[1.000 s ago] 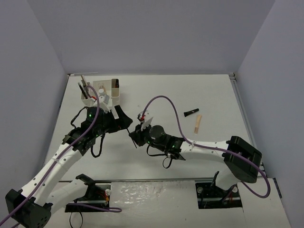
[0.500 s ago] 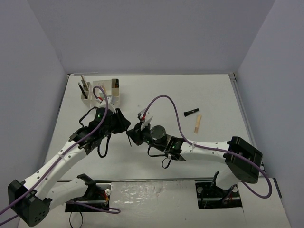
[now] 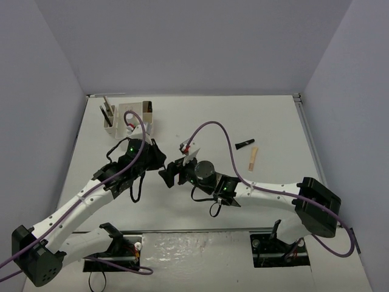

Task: Organize the makeup

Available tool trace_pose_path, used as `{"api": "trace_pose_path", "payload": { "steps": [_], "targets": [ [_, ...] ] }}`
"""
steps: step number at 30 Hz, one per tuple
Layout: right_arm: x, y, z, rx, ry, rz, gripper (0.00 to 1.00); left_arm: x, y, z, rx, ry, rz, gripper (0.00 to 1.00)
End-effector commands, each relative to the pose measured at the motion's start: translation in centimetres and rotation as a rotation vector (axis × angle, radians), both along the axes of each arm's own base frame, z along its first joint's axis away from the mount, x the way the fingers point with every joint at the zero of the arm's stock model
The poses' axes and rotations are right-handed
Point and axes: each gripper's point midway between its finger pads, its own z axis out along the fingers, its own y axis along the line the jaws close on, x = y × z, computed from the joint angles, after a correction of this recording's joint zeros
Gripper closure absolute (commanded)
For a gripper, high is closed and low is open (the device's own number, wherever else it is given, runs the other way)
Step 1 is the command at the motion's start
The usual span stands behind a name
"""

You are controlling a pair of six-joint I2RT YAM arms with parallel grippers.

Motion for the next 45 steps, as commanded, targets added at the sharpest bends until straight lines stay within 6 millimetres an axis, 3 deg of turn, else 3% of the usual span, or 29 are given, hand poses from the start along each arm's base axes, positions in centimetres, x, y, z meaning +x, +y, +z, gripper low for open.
{"api": "trace_pose_path", "payload": {
  "steps": [1, 6, 10, 15, 19, 23, 29, 33, 40, 45],
  "targets": [
    [1.7, -2.5, 5.3, 0.056, -0.078, -0.141, 0.15, 3.2, 2.3, 5.8, 0.091, -0.216, 0.106, 1.0],
    [3.2, -7.9, 6.2, -0.032, -0.105, -0.33, 0.01, 6.5, 8.4, 9.6, 0.264, -0.335, 0.31, 1.0],
    [4.0, -12.5, 5.9, -0.109, -0.114, -0.457, 0.0, 9.7, 14.0, 12.7, 0.278, -0.393, 0.477, 1.0],
    [5.3, -18.0, 5.5, -0.145, -0.091, -0.58, 0.0, 13.8, 19.2, 15.9, 0.348, -0.504, 0.622, 1.0],
    [5.0, -20.6, 5.1, -0.157, -0.098, -0.613, 0.0, 17.3, 22.8, 16.6, 0.337, -0.52, 0.709, 1.0],
    [4.8, -21.6, 4.2, -0.193, -0.098, -0.618, 0.0, 20.1, 25.2, 17.8, 0.317, -0.573, 0.76, 1.0],
    [4.9, -22.3, 3.2, -0.235, -0.091, -0.621, 0.0, 23.3, 28.0, 17.2, 0.345, -0.566, 0.774, 1.0],
    [5.2, -22.8, 3.1, -0.246, -0.088, -0.637, 0.0, 24.9, 28.4, 14.6, 0.35, -0.522, 0.764, 1.0],
    [5.5, -23.9, 2.6, -0.264, -0.074, -0.674, 0.0, 25.4, 28.3, 9.2, 0.343, -0.439, 0.752, 1.0],
    [5.4, -24.7, 2.7, -0.267, -0.07, -0.695, 0.0, 25.1, 28.0, 6.9, 0.327, -0.403, 0.739, 1.0]
  ]
}}
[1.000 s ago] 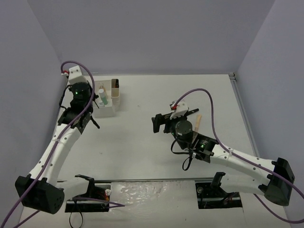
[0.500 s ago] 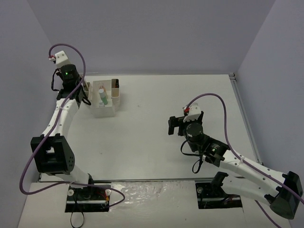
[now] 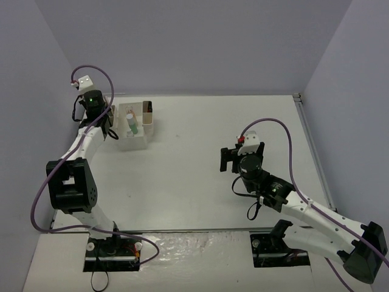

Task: Organize the makeup

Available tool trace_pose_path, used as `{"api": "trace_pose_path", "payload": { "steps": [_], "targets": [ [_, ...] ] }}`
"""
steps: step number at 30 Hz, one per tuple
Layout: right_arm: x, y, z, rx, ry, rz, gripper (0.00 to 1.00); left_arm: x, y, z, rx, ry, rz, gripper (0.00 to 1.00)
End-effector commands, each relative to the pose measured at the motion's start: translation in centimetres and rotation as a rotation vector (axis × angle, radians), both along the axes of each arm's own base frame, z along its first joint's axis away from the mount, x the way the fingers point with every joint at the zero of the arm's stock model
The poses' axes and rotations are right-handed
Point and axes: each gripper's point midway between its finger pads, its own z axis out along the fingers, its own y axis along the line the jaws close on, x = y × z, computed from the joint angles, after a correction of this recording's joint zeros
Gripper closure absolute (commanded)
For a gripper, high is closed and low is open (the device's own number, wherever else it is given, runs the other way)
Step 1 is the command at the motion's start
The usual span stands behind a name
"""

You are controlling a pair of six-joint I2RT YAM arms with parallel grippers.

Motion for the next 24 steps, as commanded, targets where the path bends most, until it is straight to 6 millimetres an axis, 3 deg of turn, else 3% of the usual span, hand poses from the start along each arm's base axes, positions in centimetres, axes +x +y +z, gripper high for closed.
{"api": "trace_pose_path", "payload": {
  "steps": [1, 3, 6, 13, 18, 20, 24],
  "targets": [
    [0.5, -1.1, 1.6, 0.03, -0.047, -0.057, 0.0, 0.5, -0.1, 3.0, -0.024, -0.127, -0.01, 1.0],
    [0.5, -1.5, 1.5, 0.032, -0.044, -0.074, 0.0, 0.4, -0.4, 2.2, -0.03, -0.112, -0.018, 0.96],
    [0.7, -2.1, 1.1, 0.038, -0.026, -0.108, 0.0, 0.2, -0.4, 1.2, -0.034, -0.09, -0.023, 0.8],
    [1.6, -4.3, -0.6, 0.055, 0.062, -0.207, 0.0, -1.2, -0.6, 1.2, -0.057, -0.083, -0.019, 0.54],
    [2.1, -7.2, -2.8, 0.062, 0.183, -0.314, 0.01, -3.6, -1.1, 3.2, -0.094, -0.088, -0.012, 0.35],
    [2.6, -8.2, -4.5, 0.063, 0.25, -0.35, 0.01, -4.8, -1.4, 4.3, -0.126, -0.098, -0.013, 0.21],
    [3.3, -9.9, -7.2, 0.098, 0.359, -0.381, 0.02, -8.6, -3.0, 6.3, -0.172, -0.068, -0.063, 0.09]
  ]
}}
